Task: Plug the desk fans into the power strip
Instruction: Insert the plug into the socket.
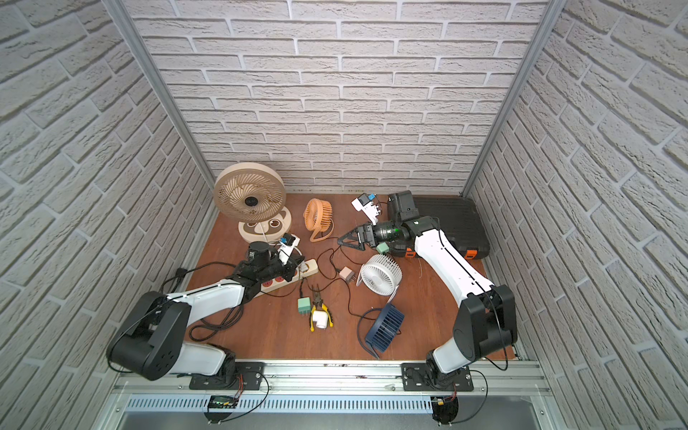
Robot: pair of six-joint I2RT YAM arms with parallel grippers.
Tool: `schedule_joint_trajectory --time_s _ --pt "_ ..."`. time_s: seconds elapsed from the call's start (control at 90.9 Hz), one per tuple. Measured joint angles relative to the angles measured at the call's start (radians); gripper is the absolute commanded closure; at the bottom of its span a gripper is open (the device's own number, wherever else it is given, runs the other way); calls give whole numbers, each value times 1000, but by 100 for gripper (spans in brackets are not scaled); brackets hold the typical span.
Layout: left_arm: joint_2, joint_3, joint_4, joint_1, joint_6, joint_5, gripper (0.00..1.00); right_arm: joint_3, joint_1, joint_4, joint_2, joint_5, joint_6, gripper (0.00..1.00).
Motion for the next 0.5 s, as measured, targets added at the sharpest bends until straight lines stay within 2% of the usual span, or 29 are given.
schedule_joint_trajectory --time_s 0.495 --pt "57 52 -3 2 19 9 100 -45 0 108 -32 -39 39 0"
